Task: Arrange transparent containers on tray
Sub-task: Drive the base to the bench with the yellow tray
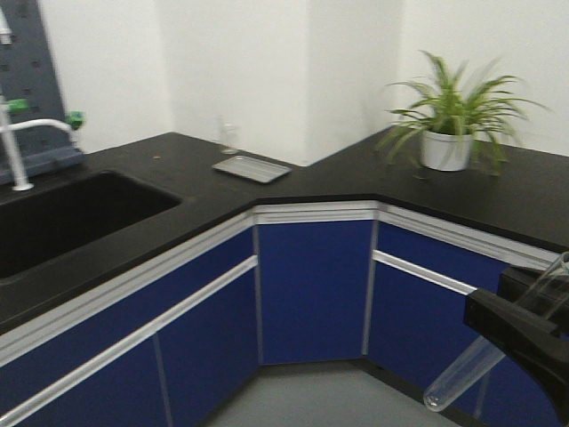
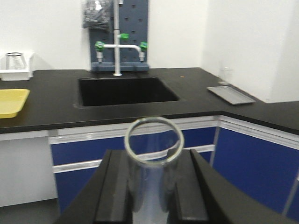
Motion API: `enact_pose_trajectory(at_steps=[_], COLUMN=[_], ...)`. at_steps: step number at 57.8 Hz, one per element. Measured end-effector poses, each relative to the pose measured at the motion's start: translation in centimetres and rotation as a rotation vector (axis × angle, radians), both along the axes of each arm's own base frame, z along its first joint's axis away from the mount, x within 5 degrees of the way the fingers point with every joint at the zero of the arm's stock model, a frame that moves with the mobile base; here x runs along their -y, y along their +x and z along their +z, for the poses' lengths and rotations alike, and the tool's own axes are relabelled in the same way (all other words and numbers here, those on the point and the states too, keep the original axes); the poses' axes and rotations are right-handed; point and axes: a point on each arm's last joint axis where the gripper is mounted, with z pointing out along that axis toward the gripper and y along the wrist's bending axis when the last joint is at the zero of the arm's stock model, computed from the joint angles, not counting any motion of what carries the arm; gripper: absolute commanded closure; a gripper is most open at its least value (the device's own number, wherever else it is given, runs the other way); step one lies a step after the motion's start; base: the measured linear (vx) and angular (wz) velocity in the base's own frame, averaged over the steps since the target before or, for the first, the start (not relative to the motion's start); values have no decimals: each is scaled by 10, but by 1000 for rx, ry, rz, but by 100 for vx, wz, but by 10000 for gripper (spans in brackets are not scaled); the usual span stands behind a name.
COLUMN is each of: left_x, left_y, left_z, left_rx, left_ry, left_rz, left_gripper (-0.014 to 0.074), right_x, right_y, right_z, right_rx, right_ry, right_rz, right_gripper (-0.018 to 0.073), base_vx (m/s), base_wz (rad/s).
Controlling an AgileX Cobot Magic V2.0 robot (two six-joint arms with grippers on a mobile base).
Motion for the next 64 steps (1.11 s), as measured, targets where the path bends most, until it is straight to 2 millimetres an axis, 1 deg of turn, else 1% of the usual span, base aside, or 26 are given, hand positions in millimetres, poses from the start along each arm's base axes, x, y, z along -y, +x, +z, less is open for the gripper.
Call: enact_pose_trajectory(at_steps=[31,64], left_x=[0,0], left_y=[0,0], left_z=[0,0], left_rx=[0,0], left_ry=[0,0], left_rz=[0,0], left_gripper=[511,511], right_x=[0,0], right_y=[0,0], right_z=[0,0], right_rx=[0,0], right_ry=[0,0], right_rz=[0,0], right_gripper=[463,463], base_vx=[6,14], base_wz=[53,56])
